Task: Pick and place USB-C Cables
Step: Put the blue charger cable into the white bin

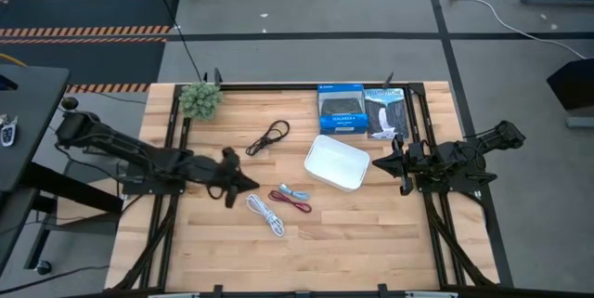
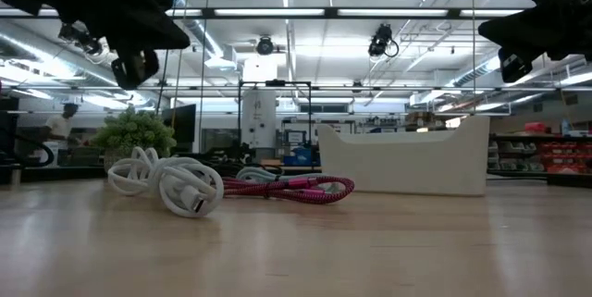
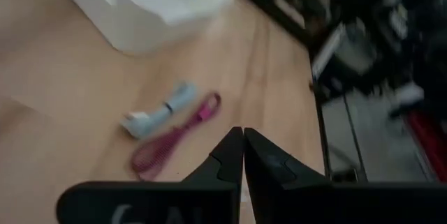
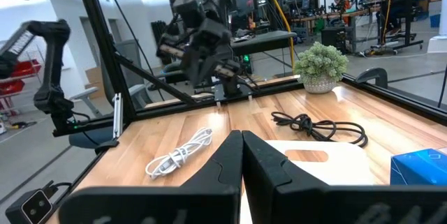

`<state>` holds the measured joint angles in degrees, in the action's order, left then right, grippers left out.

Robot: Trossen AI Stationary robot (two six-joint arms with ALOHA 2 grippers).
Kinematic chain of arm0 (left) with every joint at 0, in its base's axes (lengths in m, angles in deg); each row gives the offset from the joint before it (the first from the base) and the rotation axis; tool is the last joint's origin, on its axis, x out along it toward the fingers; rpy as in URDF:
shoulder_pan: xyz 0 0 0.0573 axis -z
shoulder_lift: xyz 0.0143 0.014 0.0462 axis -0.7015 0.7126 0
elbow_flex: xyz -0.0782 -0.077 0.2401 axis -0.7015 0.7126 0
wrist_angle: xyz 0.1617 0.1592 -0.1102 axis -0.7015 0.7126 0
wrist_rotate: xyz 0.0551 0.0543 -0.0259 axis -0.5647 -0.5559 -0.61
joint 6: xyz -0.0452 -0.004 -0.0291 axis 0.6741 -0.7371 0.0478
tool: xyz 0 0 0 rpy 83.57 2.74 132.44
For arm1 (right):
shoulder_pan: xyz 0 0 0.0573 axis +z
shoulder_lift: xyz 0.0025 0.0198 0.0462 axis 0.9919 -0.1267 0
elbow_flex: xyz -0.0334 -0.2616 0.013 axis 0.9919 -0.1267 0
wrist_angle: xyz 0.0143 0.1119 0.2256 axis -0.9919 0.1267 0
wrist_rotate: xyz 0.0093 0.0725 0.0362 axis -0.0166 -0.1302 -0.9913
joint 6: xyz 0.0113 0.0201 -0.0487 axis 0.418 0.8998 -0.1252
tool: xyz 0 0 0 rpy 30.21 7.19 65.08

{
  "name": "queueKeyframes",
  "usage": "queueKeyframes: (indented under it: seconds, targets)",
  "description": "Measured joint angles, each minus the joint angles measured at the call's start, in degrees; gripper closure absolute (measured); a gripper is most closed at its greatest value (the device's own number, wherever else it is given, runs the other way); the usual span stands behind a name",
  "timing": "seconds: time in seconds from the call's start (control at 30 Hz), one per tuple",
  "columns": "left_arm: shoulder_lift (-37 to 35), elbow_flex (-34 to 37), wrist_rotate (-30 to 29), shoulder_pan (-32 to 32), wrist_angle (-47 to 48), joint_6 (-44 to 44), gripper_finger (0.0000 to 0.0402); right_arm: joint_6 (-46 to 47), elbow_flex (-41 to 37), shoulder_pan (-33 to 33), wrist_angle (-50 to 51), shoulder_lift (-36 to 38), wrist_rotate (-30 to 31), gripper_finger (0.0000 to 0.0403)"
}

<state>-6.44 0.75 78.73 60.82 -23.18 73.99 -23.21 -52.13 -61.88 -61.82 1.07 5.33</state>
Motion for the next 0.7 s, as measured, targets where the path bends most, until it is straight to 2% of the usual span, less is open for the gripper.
queueKeyframes:
  seconds: [0.2,0.33,0.5,0.7]
  targets:
    - [10.21,-5.4,9.03,0.02,0.01,-1.46,0.0381,0.0,-0.02,0.0,0.0,0.0,0.0,0.0389]
    - [15.39,-7.62,12.18,0.02,0.42,-1.97,0.0368,0.0,-0.01,0.0,-0.01,0.0,0.0,0.0389]
    - [20.9,-11.89,13.56,0.02,4.72,-4.33,0.031,0.0,0.0,0.01,0.01,0.0,0.0,0.0389]
    - [26.77,-21.0,12.09,-0.97,14.28,-8.74,0.024,0.0,-0.02,0.0,0.03,0.0,0.0,0.0389]
